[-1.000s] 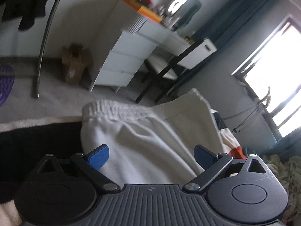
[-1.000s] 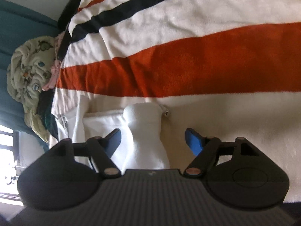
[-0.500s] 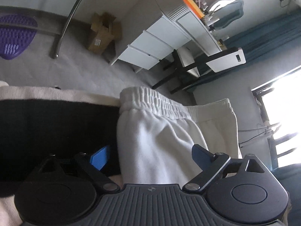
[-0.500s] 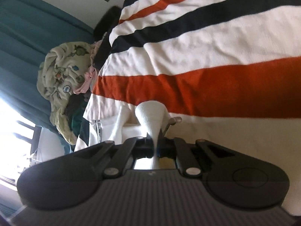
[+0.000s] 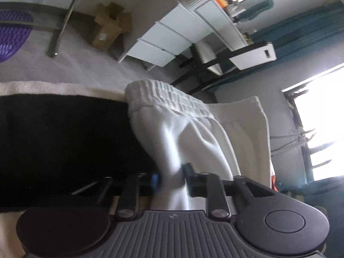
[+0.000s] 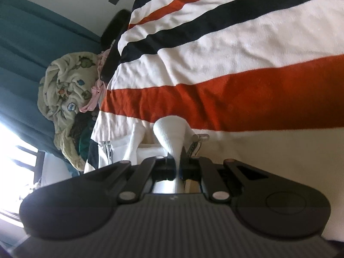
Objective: Fold clothes
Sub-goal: 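Lift the sweatpants with both grippers, lay them flat lengthwise, open both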
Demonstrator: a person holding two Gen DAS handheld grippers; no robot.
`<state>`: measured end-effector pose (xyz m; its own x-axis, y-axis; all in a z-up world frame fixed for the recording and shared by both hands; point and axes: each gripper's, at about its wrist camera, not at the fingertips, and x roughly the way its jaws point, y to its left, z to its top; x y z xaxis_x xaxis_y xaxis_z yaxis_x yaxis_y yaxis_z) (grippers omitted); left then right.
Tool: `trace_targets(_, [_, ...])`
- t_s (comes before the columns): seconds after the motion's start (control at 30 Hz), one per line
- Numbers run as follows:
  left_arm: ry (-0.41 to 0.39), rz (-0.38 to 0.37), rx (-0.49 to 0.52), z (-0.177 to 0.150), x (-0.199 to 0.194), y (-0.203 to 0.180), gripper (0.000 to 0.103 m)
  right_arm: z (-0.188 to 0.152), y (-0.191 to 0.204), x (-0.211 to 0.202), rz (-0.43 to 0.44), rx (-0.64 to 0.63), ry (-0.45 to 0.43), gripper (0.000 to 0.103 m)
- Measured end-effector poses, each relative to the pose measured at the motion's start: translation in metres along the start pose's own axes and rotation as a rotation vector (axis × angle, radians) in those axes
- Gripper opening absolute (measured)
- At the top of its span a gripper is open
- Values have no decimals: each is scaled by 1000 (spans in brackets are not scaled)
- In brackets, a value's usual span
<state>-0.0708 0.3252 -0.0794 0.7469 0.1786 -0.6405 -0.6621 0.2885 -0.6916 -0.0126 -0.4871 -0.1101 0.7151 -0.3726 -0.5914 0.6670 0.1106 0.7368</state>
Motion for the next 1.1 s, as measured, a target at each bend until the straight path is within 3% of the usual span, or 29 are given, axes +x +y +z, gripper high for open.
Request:
trace_targets(0.07, [-28,-5,22,-1,-2,-5,10,0,0,-3,8,5,-12,6])
trace_targets(0.17, [-117,-57,69,-5,-19,-18,8,2,4,-14,37,-9,-34,6])
trace_targets(0.27, [-218,-100,183,-11,-40,-38,8,5,18,-24,67,-54,-52,6])
trace_targets(0.5, [-289,-160,331,1,-44,-101,7,16,80,-24,167,-193,-55,6])
trace_targets(0.67, [-346,-156,454,3,1,-188,7,13,145,22,152,-273,-48,6])
trace_targets(0.83, [-437,-107,632,-10,71,-265,7,-15,201,91,128,-348,-47,6])
trace_targets(1.1, [-397,-16,760,-23,216,-331,9,-61,226,222,76,-355,-8,6])
